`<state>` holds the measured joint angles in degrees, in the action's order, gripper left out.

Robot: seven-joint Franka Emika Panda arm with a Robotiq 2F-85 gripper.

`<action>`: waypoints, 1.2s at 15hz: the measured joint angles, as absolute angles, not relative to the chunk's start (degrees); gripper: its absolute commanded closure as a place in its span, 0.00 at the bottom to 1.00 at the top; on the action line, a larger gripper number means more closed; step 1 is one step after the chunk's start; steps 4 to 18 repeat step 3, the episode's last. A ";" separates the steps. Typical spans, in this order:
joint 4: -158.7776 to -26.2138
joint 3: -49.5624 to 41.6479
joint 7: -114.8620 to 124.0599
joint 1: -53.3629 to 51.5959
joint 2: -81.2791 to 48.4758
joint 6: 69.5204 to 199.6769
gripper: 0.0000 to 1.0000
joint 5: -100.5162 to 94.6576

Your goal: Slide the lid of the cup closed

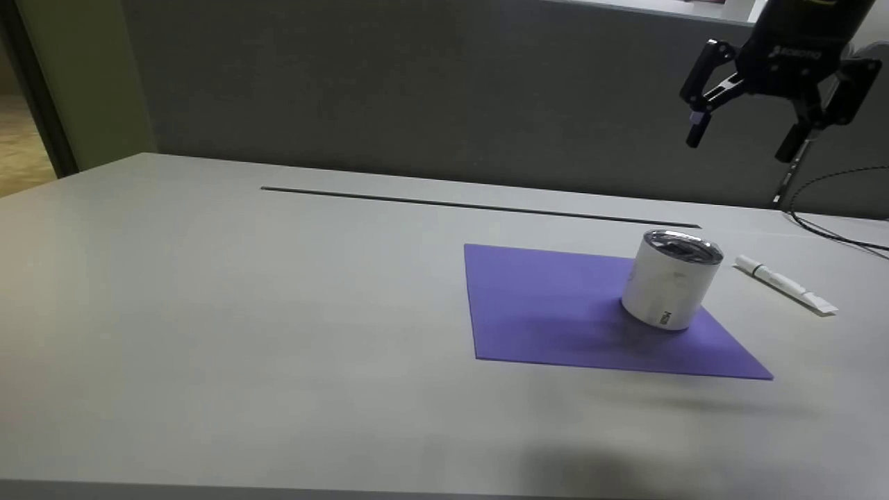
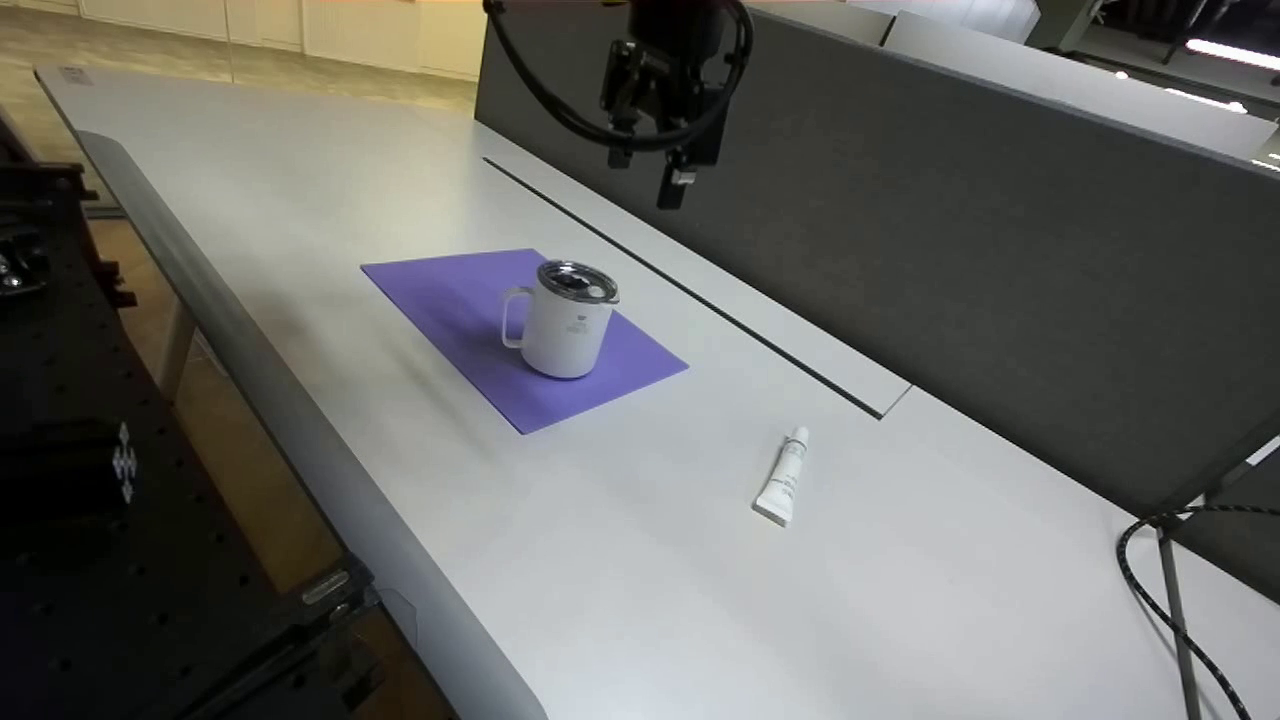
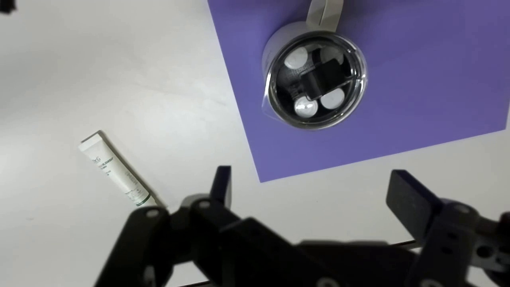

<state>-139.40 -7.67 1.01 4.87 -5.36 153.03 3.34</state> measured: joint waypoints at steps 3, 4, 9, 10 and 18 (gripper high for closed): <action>-139.29 -7.68 1.10 4.97 -5.36 152.07 0.00 3.29; -139.29 -7.68 1.10 4.97 -5.36 152.07 0.00 3.29; -139.29 -7.68 1.10 4.97 -5.36 152.07 0.00 3.29; -139.29 -7.68 1.10 4.97 -5.36 152.07 0.00 3.29; -139.29 -7.68 1.10 4.97 -5.36 152.07 0.00 3.29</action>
